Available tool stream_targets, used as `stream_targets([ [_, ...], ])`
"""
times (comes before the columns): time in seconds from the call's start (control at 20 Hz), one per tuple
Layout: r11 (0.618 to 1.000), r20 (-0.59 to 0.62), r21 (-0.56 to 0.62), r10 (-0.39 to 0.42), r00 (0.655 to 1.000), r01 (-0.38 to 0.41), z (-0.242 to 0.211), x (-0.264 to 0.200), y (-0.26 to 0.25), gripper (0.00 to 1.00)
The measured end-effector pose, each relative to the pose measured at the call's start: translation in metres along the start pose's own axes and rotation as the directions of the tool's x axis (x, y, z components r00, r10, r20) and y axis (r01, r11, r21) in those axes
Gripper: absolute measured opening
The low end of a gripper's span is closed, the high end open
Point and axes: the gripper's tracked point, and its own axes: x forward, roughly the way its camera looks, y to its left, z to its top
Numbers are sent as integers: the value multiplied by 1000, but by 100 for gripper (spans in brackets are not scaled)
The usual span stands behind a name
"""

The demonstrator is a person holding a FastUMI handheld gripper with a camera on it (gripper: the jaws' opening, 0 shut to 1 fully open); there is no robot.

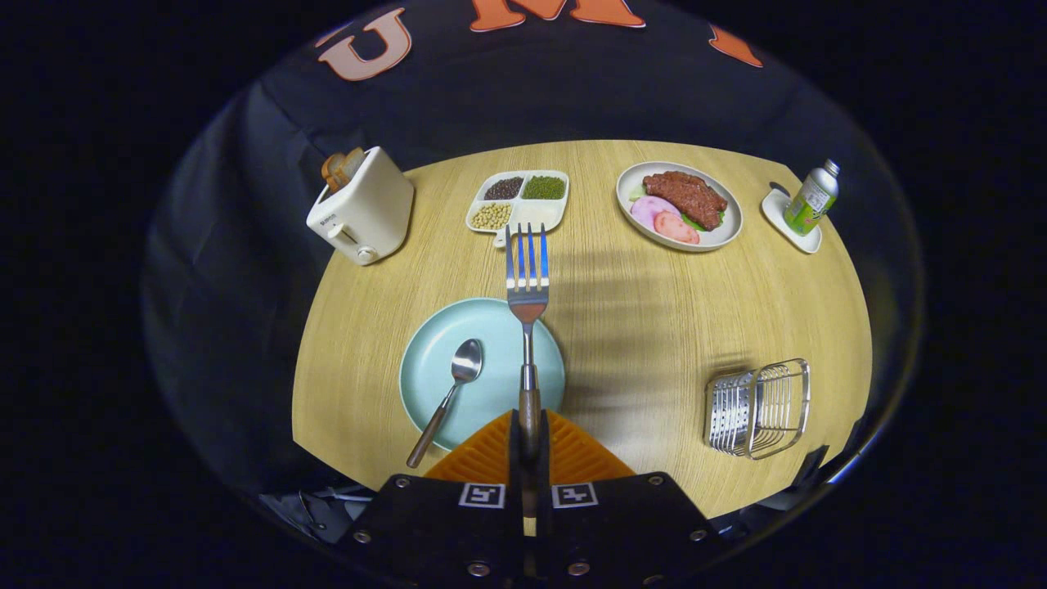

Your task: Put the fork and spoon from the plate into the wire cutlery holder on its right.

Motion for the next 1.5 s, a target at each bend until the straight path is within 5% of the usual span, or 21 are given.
stream_targets([
  [0.65,974,81,152,-180,980,166,-35,-91,-139,7],
  [1.5,973,-190,-16,-230,954,231,-108,-56,-201,7],
])
